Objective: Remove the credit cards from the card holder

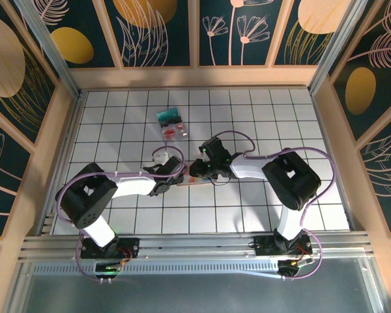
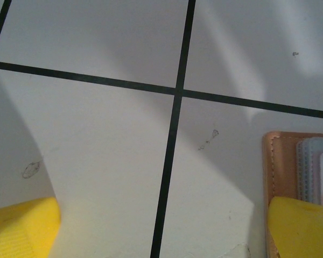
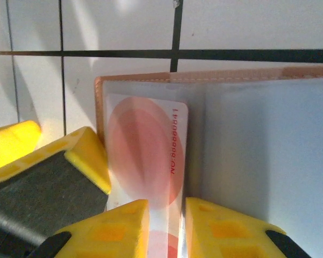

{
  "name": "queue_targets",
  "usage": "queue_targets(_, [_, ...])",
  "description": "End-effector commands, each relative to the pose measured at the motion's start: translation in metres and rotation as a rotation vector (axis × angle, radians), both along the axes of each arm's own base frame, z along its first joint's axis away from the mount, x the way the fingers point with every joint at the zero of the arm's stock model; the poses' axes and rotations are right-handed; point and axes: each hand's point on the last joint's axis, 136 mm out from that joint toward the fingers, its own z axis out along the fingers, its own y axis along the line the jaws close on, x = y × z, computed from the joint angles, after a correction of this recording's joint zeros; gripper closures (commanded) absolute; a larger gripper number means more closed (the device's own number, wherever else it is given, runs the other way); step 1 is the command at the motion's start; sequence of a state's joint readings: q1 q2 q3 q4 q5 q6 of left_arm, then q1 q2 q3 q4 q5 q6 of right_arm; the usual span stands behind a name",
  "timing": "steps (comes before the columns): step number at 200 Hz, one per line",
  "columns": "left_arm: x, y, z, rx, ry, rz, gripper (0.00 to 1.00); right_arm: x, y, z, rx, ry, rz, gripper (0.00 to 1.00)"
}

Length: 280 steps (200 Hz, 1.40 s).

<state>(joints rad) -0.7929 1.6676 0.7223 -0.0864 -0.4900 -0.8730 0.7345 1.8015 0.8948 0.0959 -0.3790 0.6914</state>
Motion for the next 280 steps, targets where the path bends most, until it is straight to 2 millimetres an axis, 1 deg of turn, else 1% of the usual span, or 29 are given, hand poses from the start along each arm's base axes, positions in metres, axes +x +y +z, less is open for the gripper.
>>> queue_targets(1, [-0.029,0.011,-0.042,0.065,0.168,-0.045,0.01,-0.003,0.012,0.03,0.162,-0.014,0.041,0.77])
queue_targets(23, [-0.032,0.009,-0.044,0.07,0.173,-0.05,0.01,-0.001,0.012,0.042,0.242,-0.021,0.036,0.77])
queue_targets(44, [-0.033,0.009,-0.044,0.077,0.175,-0.049,0.01,0.0,0.01,0.045,0.275,-0.024,0.029,0.77])
queue_targets(84, [-0.032,0.008,-0.041,0.081,0.166,-0.05,0.01,0.004,0.012,0.037,0.279,-0.005,0.027,0.78])
queue_targets(146, [-0.031,0.005,-0.038,0.076,0.161,-0.051,0.01,0.002,0.016,0.023,0.291,0.042,0.033,0.76])
queue_targets(166, [-0.031,0.004,-0.037,0.074,0.158,-0.05,0.01,0.001,0.018,0.022,0.298,0.049,0.036,0.76])
queue_targets(195, [-0.032,0.007,-0.037,0.084,0.161,-0.043,0.01,0.002,0.018,0.029,0.326,0.039,0.041,0.77])
queue_targets(209, [-0.032,0.009,-0.037,0.09,0.159,-0.035,0.01,0.002,0.014,0.034,0.346,0.035,0.038,0.78])
queue_targets(215, [-0.032,0.009,-0.036,0.09,0.157,-0.034,0.01,0.002,0.012,0.037,0.357,0.033,0.037,0.8])
queue_targets(240, [-0.033,0.011,-0.037,0.093,0.159,-0.028,0.01,0.003,0.006,0.046,0.393,0.024,0.033,0.81])
queue_targets(280, [-0.035,0.013,-0.039,0.098,0.167,-0.026,0.01,0.003,0.002,0.049,0.417,0.031,0.023,0.81])
